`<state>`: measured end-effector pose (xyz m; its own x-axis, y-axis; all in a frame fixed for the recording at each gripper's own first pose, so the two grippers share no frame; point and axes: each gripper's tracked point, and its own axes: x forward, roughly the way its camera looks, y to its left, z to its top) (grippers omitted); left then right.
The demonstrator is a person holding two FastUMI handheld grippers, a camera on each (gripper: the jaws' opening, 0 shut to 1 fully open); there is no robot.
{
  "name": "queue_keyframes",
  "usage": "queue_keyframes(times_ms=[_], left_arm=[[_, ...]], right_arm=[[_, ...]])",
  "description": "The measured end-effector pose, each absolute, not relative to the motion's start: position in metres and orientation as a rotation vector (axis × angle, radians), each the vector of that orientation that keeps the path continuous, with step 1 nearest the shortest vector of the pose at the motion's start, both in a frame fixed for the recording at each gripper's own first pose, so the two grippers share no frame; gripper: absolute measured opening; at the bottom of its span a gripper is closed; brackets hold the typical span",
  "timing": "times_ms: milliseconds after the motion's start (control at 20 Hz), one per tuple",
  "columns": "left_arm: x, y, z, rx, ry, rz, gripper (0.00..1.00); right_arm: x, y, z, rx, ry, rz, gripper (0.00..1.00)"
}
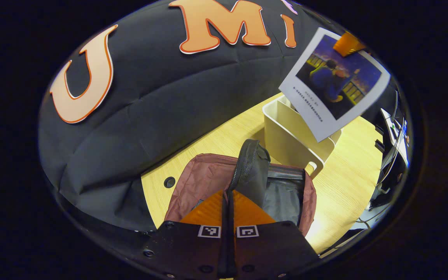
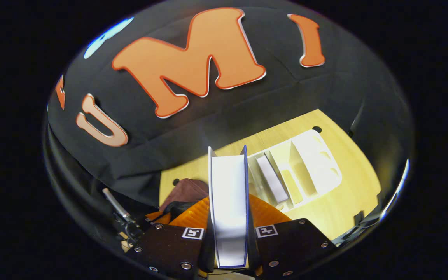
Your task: Open the schoolbag, grab two books from the bookshelf and put them into the schoolbag.
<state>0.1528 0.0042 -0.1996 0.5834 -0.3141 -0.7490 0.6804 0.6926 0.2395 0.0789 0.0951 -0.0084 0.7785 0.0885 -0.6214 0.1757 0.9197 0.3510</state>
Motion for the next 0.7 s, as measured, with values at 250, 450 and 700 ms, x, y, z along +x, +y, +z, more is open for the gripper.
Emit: queue_keyframes(times_ms=[250,450,700], left_arm=[[0.149,-0.003,-0.195,0.555,0.744,-0.623,0.01],[0.147,-0.009,-0.194,0.557,0.752,-0.618,0.01],[0.138,-0.016,-0.190,0.552,0.756,-0.613,0.01]], right_arm=[[0.024,0.105,-0.058,0.707,0.627,0.016,0.33],[0.002,0.123,-0.121,0.915,0.633,0.036,0.34],[-0.005,0.149,-0.191,1.061,0.658,0.041,0.33]])
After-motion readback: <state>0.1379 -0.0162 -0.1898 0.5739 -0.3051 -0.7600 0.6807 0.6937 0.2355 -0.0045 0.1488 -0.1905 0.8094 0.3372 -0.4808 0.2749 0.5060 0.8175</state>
